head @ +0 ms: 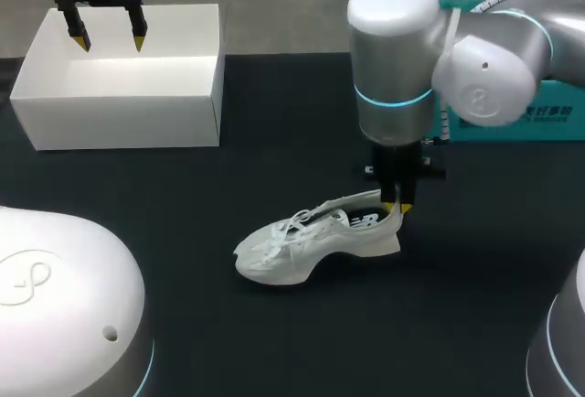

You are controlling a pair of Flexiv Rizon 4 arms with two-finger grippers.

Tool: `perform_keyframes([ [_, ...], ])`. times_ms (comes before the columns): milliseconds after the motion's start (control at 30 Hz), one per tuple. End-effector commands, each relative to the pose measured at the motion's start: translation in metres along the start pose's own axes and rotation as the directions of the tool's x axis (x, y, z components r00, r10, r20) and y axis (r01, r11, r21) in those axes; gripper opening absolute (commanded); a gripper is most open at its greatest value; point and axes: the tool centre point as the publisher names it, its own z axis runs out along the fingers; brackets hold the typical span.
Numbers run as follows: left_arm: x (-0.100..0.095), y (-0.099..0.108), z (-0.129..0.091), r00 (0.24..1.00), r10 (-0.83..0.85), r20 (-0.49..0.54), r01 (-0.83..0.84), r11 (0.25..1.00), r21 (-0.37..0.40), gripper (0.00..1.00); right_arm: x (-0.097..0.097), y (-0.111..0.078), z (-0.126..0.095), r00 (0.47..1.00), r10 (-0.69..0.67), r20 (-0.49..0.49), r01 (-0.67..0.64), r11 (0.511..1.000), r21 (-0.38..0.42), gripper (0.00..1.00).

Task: Take the shoe out of the shoebox, open the shoe tongue, remove and reinsert the insole, then place the shoe into the shoebox

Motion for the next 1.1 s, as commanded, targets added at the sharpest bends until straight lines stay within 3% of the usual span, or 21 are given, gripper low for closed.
perform_keyframes([
  [33,0.0,0.001,0.0,1.0,0.0,0.0,0.0,1.0,0.001,1.0,0.002,0.002,0.019,1.0,-0.009,-0.017,0.009,1.0,0.015,0.0],
  [400,0.0,0.001,0.0,1.0,0.0,0.0,0.0,1.0,0.001,1.0,0.003,0.0,0.029,0.999,-0.015,-0.048,0.017,0.999,0.036,0.0],
  [433,0.0,0.001,0.0,1.0,0.0,0.0,0.0,1.0,0.001,1.0,0.003,-0.001,0.028,0.999,-0.008,-0.05,0.01,0.999,0.035,0.11],
  [467,0.0,0.001,0.0,1.0,0.0,0.0,0.0,1.0,0.001,1.0,0.003,-0.001,0.026,0.999,-0.003,-0.053,0.005,0.999,0.032,0.4],
  [500,0.0,0.001,0.0,1.0,0.0,0.0,0.0,1.0,0.001,1.0,0.003,-0.002,0.024,0.998,-0.002,-0.055,0.003,1.0,0.031,1.0],
  [833,0.0,0.001,0.0,1.0,0.0,0.0,0.0,1.0,0.001,1.0,0.009,0.009,-0.021,0.996,-0.054,-0.073,0.056,0.998,0.022,1.0],
  [1100,0.0,0.001,0.0,1.0,0.0,0.0,0.0,1.0,0.001,1.0,-0.014,0.013,-0.048,0.993,-0.082,-0.083,0.082,0.997,-0.006,1.0],
])
